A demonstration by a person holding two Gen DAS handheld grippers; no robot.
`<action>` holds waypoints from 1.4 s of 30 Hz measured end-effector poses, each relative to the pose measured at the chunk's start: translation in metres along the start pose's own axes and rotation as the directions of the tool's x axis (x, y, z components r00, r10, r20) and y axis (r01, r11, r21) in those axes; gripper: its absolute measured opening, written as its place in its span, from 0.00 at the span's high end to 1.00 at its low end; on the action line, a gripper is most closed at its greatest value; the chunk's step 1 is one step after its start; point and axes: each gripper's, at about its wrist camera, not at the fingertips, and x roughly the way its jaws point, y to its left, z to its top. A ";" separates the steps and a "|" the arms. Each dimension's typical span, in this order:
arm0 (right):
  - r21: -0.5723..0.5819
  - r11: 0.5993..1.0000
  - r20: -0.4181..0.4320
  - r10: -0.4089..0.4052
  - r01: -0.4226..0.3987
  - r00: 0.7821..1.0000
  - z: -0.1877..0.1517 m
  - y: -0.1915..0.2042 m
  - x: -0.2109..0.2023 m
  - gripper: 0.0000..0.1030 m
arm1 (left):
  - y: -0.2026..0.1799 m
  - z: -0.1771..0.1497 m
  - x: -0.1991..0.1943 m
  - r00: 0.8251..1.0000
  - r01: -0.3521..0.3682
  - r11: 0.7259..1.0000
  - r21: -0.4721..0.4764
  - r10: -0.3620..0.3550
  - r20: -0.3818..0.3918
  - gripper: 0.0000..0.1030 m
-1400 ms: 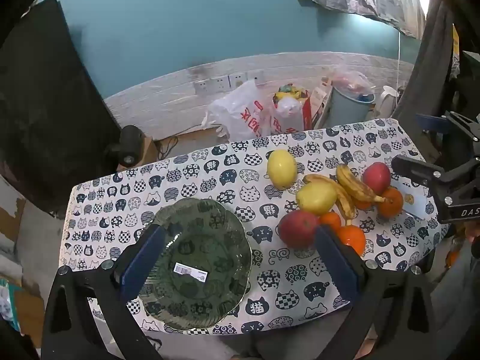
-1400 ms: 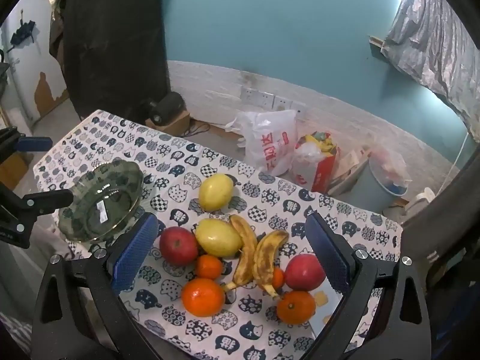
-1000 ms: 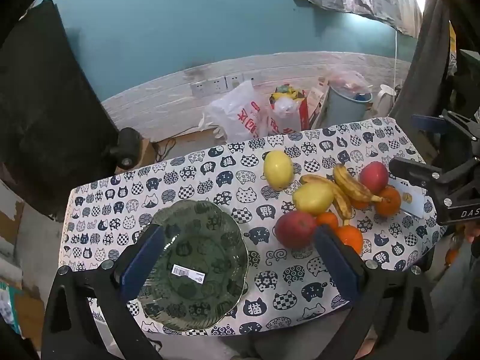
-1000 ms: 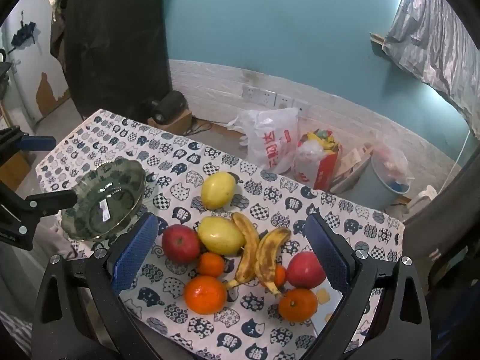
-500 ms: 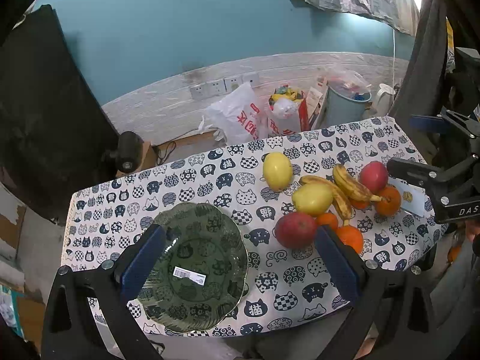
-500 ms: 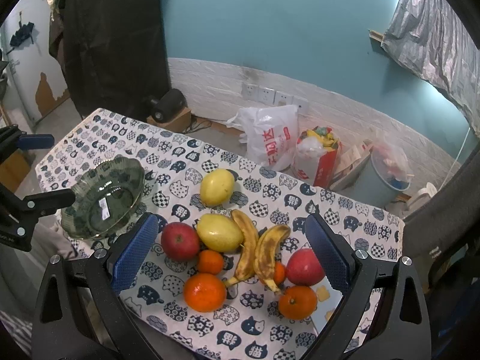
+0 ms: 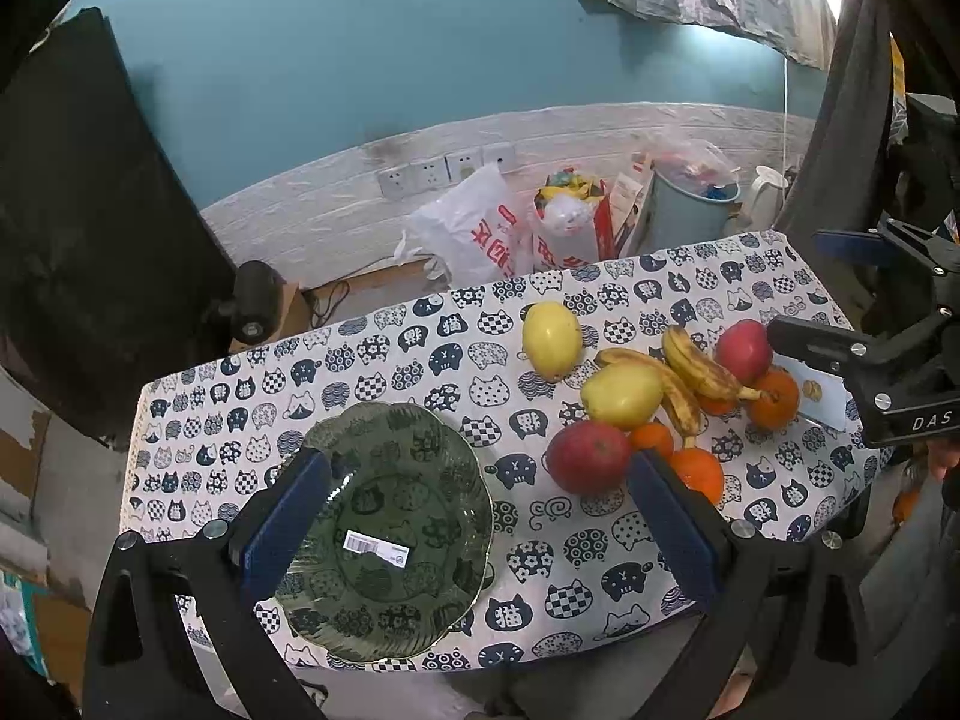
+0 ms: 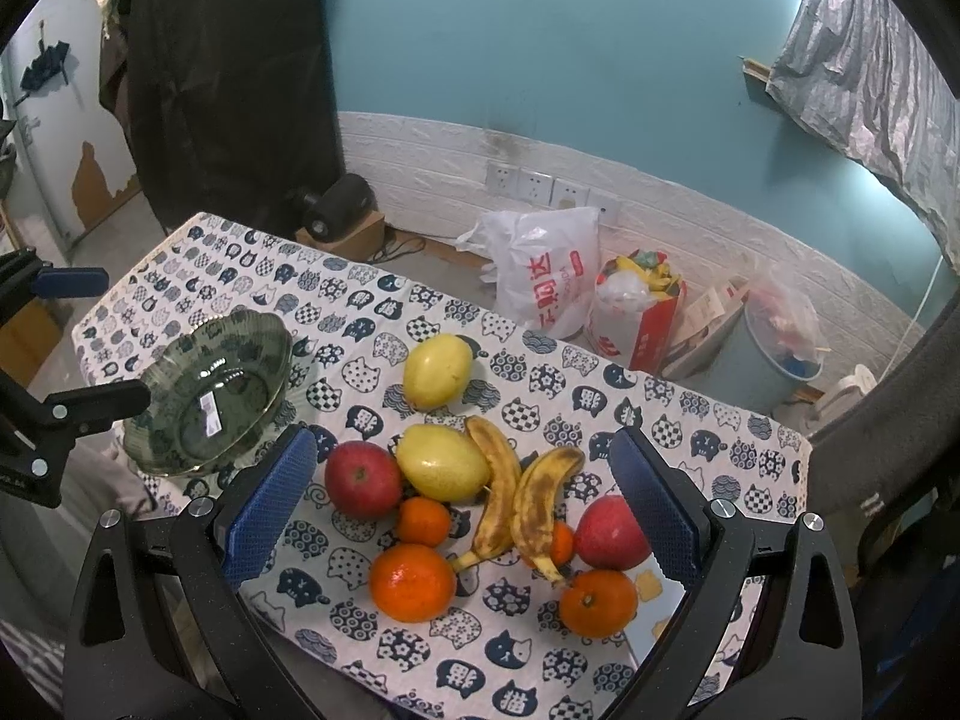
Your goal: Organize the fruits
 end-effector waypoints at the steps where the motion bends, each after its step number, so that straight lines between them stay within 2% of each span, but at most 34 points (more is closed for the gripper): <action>1: 0.000 1.000 0.000 0.000 0.000 1.000 0.000 0.000 0.000 0.06 | 0.000 0.000 0.000 1.000 0.002 1.000 0.001 -0.002 0.001 0.02; 42: 0.001 1.000 -0.006 -0.002 0.002 1.000 0.000 -0.001 -0.001 0.06 | -0.004 -0.004 0.000 1.000 0.000 1.000 0.003 0.000 -0.001 0.02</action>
